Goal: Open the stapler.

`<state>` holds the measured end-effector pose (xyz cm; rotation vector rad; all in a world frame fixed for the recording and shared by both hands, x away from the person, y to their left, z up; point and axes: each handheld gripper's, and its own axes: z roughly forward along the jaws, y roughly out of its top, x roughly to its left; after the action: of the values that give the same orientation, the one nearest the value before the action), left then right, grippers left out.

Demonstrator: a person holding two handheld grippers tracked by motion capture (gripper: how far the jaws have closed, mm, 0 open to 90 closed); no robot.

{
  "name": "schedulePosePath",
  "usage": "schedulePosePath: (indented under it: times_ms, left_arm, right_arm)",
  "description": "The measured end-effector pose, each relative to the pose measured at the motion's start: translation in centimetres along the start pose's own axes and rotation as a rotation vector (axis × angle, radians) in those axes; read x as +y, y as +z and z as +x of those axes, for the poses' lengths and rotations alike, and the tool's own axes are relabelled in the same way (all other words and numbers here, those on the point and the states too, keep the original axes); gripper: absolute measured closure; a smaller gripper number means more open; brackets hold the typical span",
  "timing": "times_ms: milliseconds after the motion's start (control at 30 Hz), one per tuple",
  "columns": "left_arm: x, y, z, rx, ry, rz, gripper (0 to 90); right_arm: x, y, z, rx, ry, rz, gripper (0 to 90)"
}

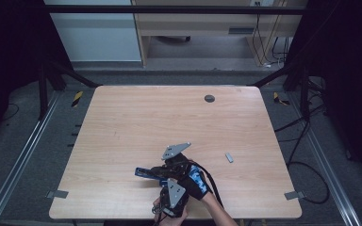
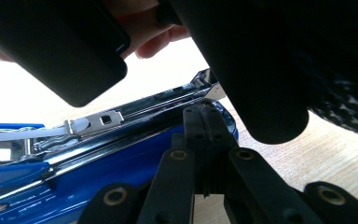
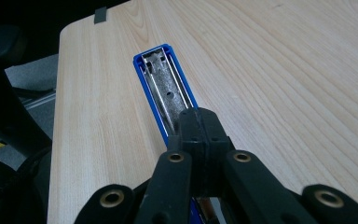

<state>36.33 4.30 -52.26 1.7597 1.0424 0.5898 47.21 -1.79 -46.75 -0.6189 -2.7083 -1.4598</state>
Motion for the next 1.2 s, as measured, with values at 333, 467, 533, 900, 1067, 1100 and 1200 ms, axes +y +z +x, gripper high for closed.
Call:
schedulePosePath:
  times_ms: [333, 467, 533, 900, 1067, 1100, 1200]
  left_arm:
    - [0.0, 0.0, 0.1, -0.002, 0.003, 0.004, 90.0]
    - [0.0, 0.0, 0.0, -0.002, -0.002, -0.001, 90.0]
    - [0.0, 0.0, 0.0, -0.002, 0.0, 0.0, 90.0]
    - [0.0, 0.0, 0.2, -0.009, -0.014, 0.001, 90.0]
    - [0.0, -0.1, 0.3, -0.015, -0.018, 0.0, 90.0]
    - [0.0, -0.1, 0.3, -0.018, -0.02, 0.0, 90.0]
    - [0.0, -0.1, 0.4, -0.026, -0.024, -0.002, 90.0]
  right_arm:
    - [-0.1, 0.8, -0.1, -0.007, 0.007, 0.065, 90.0]
    - [-0.2, 1.2, -0.1, -0.016, 0.005, 0.093, 90.0]
    - [-0.1, 1.2, -0.1, -0.014, 0.013, 0.096, 90.0]
    - [0.0, 0.9, -0.1, -0.012, 0.001, 0.066, 88.9]
    - [0.1, -0.1, -0.5, -0.031, 0.014, 0.03, 87.7]
    - [-0.1, -0.6, -0.7, -0.053, 0.019, 0.017, 85.8]
    - [-0.3, -1.6, -1.0, -0.095, 0.041, -0.021, 80.5]
